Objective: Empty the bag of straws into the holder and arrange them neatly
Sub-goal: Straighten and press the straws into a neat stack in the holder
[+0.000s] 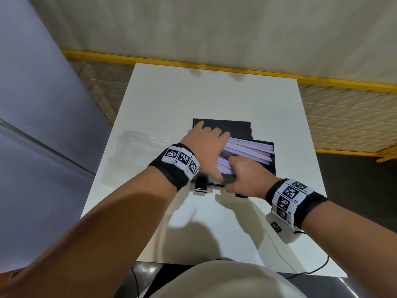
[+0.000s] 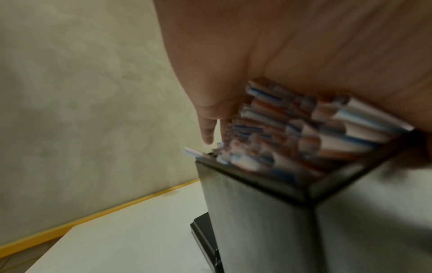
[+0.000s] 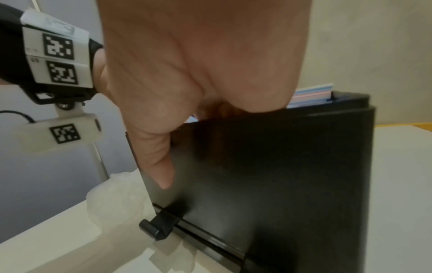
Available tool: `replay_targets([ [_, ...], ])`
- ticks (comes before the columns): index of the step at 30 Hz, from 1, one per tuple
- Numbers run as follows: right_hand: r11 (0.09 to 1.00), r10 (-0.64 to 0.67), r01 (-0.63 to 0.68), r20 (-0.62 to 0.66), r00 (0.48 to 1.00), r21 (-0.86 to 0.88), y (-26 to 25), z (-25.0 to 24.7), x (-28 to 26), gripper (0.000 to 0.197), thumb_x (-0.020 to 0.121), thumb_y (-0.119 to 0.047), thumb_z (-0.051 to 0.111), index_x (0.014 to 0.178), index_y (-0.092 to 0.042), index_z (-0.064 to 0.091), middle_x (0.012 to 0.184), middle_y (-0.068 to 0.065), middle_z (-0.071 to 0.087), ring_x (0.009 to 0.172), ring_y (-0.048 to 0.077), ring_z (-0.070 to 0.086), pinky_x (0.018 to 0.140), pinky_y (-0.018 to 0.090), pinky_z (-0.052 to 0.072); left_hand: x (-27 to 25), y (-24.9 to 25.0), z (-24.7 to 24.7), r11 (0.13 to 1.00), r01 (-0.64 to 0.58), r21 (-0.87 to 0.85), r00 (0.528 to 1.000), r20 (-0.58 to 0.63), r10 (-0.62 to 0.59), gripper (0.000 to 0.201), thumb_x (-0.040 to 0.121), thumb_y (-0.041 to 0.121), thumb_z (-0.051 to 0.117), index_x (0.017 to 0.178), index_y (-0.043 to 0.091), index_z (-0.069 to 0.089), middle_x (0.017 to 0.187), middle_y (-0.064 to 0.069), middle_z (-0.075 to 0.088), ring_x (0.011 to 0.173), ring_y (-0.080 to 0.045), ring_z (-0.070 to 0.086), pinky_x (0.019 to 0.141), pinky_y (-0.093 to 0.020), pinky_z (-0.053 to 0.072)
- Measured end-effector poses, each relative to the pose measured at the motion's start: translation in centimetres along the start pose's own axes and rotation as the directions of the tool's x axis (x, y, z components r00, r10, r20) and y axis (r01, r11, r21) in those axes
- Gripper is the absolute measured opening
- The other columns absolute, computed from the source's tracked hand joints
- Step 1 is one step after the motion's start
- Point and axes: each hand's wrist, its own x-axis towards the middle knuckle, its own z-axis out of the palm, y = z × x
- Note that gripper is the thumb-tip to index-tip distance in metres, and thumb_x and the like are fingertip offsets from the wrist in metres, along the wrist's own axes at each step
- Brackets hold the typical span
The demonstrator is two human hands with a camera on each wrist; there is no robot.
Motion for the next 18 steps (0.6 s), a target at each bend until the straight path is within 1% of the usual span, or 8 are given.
replay_targets([
  [2,1.0,0.006,-0.006,-0.017,1.0,0.004,-0.2,-0.1,0.3,0.036,0.075,-0.032,0.075,0.095,-0.014,0.052,0.094,0.002,0.051,0.089,0.026,0.056,0.068,0.03,0.039,-0.3,-0.4,0.7,0.999,0.036,-0.016,0.999,-0.038,-0.036,0.128,0.05,0.085,0.063,0.154,0.016,0.033,0.129,-0.005,0.058,0.111,-0.029,0.059,0.115,-0.053,0.029],
  [4,0.999,0.019,-0.02,0.006,1.0,0.045,-0.3,0.0,0.4,0.04,0.075,-0.031,0.076,0.102,-0.014,0.051,0.099,0.003,0.047,0.089,0.024,0.052,0.072,0.03,0.039,-0.9,-0.7,1.2,0.995,0.089,-0.041,0.994,-0.061,-0.092,0.131,0.051,0.091,0.059,0.157,0.019,0.029,0.137,-0.005,0.054,0.119,-0.03,0.055,0.117,-0.057,0.023],
  [6,0.999,0.017,-0.019,0.035,0.999,0.043,-0.5,0.0,0.4,0.042,0.074,-0.03,0.076,0.099,-0.017,0.044,0.096,0.002,0.048,0.084,0.022,0.049,0.066,0.03,0.036,-1.1,-1.0,1.5,0.991,0.126,-0.048,0.99,-0.055,-0.128,0.131,0.051,0.094,0.057,0.158,0.024,0.026,0.143,-0.005,0.051,0.124,-0.032,0.052,0.116,-0.06,0.022],
  [8,0.999,0.01,-0.013,0.055,0.998,0.045,-0.5,-0.2,0.7,0.041,0.074,-0.029,0.077,0.099,-0.017,0.047,0.091,0.002,0.055,0.078,0.022,0.053,0.057,0.026,0.033,-1.2,-1.0,1.5,0.99,0.132,-0.054,0.99,-0.037,-0.134,0.131,0.052,0.093,0.058,0.159,0.026,0.023,0.143,-0.005,0.049,0.125,-0.032,0.05,0.116,-0.06,0.023],
  [10,0.997,0.012,-0.018,0.078,0.997,0.069,-0.4,-0.7,1.1,0.04,0.073,-0.028,0.078,0.102,-0.015,0.055,0.089,0.001,0.061,0.077,0.022,0.057,0.057,0.024,0.036,-1.3,-1.0,1.3,0.989,0.13,-0.065,0.991,-0.029,-0.132,0.129,0.052,0.091,0.058,0.158,0.027,0.023,0.142,-0.004,0.049,0.124,-0.031,0.049,0.116,-0.06,0.023],
  [13,0.994,0.029,-0.041,0.114,0.993,0.105,-0.2,-1.2,1.6,0.04,0.073,-0.029,0.079,0.106,-0.014,0.062,0.088,0.001,0.065,0.076,0.02,0.06,0.062,0.026,0.042,-1.3,-0.9,1.3,0.99,0.123,-0.076,0.992,-0.031,-0.125,0.126,0.054,0.09,0.057,0.158,0.028,0.022,0.143,-0.004,0.048,0.124,-0.031,0.049,0.115,-0.059,0.025],
  [16,0.993,0.047,-0.064,0.16,0.986,0.103,-0.3,-1.2,1.5,0.043,0.074,-0.03,0.08,0.106,-0.013,0.058,0.084,-0.003,0.059,0.071,0.013,0.056,0.056,0.024,0.039,-1.3,-1.0,1.5,0.99,0.12,-0.073,0.992,-0.034,-0.123,0.126,0.054,0.09,0.056,0.158,0.027,0.023,0.143,-0.004,0.048,0.122,-0.03,0.05,0.112,-0.056,0.029],
  [18,0.992,0.057,-0.075,0.176,0.983,0.1,-0.3,-1.1,1.4,0.046,0.074,-0.031,0.081,0.107,-0.016,0.053,0.087,-0.003,0.057,0.077,0.018,0.057,0.055,0.022,0.037,-1.2,-1.0,1.6,0.991,0.12,-0.067,0.992,-0.039,-0.122,0.126,0.053,0.09,0.056,0.157,0.027,0.023,0.142,-0.005,0.049,0.121,-0.03,0.05,0.111,-0.054,0.031],
])
